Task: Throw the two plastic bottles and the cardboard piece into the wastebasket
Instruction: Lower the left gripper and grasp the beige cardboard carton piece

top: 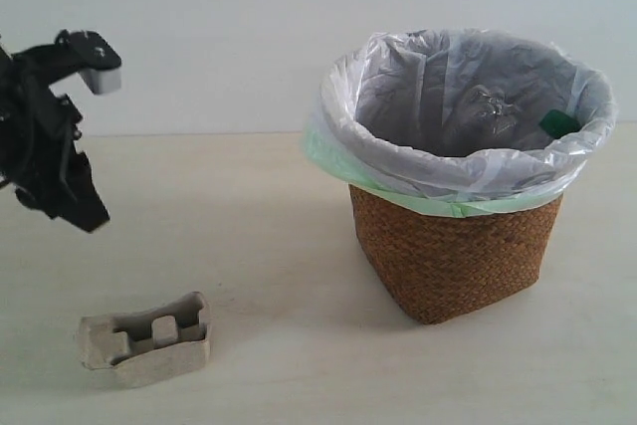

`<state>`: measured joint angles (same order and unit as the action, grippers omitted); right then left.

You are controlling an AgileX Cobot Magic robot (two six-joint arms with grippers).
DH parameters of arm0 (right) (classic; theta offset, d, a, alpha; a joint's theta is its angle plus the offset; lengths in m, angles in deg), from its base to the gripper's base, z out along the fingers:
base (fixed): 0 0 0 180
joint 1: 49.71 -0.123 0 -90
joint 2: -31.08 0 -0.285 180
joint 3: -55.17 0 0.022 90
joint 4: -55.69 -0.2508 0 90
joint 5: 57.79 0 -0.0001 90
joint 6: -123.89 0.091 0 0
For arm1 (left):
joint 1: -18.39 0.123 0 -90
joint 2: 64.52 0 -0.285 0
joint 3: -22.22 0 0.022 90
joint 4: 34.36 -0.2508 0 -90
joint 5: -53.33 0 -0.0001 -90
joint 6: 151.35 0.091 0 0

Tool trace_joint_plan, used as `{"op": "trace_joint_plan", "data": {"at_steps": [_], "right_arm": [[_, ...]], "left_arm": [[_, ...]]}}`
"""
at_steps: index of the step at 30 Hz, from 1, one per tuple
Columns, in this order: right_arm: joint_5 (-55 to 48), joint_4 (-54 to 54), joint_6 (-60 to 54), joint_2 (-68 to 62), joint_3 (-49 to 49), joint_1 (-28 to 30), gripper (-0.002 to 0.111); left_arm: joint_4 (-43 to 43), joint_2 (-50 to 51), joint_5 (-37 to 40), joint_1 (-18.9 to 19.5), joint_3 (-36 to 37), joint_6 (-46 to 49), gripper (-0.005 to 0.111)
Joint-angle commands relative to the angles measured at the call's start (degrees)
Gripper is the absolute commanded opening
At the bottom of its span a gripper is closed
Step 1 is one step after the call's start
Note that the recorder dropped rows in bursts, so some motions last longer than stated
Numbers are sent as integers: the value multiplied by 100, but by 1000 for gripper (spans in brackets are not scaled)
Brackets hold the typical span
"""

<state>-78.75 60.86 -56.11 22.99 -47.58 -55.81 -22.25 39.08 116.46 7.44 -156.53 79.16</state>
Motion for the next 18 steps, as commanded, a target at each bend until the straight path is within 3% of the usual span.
{"op": "trace_joint_plan", "data": {"at_steps": [1,4,6,18], "right_arm": [[49,14,0,30,-3,31,0],[49,14,0,30,-3,31,0],[49,14,0,30,-3,31,0],[49,14,0,30,-3,31,0]], "left_arm": [[543,122,0,-304,490,1200,86],[683,195,-299,-484,837,1426,104],[585,254,-624,-572,998,1426,109],[562,858,-1818,-572,1450,1685,109]]}}
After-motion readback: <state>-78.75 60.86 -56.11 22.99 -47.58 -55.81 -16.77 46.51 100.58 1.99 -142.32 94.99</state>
